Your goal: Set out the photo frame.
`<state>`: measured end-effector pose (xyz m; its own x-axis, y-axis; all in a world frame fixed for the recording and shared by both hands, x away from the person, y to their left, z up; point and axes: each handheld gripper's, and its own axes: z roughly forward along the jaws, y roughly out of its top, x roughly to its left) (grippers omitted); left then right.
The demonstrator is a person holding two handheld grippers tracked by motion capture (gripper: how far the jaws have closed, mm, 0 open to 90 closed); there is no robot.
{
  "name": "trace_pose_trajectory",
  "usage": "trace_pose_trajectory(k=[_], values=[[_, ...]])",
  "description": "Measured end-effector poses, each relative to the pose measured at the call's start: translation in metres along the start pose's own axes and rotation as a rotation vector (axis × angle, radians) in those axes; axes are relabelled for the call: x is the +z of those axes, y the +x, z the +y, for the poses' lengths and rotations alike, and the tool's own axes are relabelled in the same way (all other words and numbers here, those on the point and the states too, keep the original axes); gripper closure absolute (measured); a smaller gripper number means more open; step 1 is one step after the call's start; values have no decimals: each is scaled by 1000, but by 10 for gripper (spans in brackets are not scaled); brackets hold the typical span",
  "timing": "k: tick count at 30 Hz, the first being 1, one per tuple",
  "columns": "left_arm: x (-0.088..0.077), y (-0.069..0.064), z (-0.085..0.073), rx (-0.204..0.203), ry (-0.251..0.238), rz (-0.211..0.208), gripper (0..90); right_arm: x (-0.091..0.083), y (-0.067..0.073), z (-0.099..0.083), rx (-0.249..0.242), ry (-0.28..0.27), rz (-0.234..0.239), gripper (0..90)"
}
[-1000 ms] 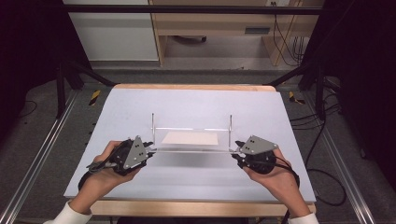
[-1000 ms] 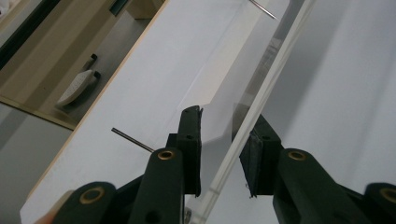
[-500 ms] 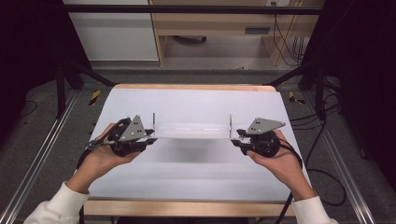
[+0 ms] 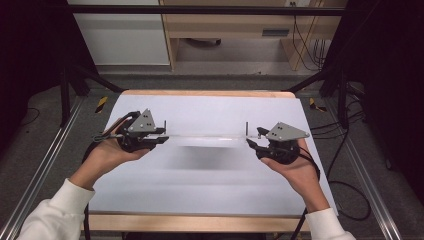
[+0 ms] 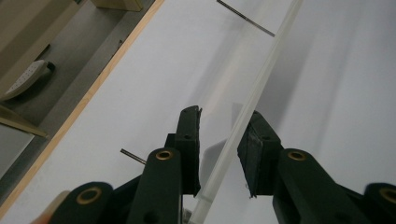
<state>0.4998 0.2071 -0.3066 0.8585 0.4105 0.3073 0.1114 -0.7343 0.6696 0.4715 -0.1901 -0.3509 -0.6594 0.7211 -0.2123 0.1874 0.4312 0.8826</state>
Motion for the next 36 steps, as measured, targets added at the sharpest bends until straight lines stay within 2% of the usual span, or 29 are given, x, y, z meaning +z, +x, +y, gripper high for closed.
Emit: trace_pose_trajectory(k=[2,10,12,14,15,16,17,19,21,22,27,29,30,32,36], values=[[0,4,2,-2,-2,1,691,1,-2,1,1,-2,2,555],[2,15,7,-4,-21,24,666,6,-12,9,11,-9,-7,567],[1,17,7,-18,-58,42,638,7,-14,11,13,-10,-8,569],[-3,20,6,-34,-99,64,550,9,-17,12,20,-11,-9,569],[-6,21,5,-45,-116,81,505,10,-18,13,22,-11,-8,569],[-10,23,4,-73,-149,103,442,10,-19,14,23,-10,-8,569],[-13,23,3,-96,-176,109,379,11,-20,15,25,-11,-9,569],[-22,25,-1,-135,-236,138,325,13,-22,17,31,-13,-9,569],[-28,25,-9,-196,-298,153,282,15,-25,18,38,-17,-13,567],[-31,25,-12,-212,-312,167,216,17,-27,20,46,-17,-16,566],[-38,22,-32,-283,-338,238,152,20,-31,23,56,-15,-24,564],[-38,20,-40,-314,-349,248,145,22,-33,24,62,-17,-26,563],[-38,20,-44,-325,-346,256,132,24,-35,26,70,-18,-29,562],[-34,16,-52,-318,-312,288,123,25,-36,27,73,-19,-31,560],[-24,16,-67,-365,-323,272,116,29,-41,29,86,-23,-33,559]])
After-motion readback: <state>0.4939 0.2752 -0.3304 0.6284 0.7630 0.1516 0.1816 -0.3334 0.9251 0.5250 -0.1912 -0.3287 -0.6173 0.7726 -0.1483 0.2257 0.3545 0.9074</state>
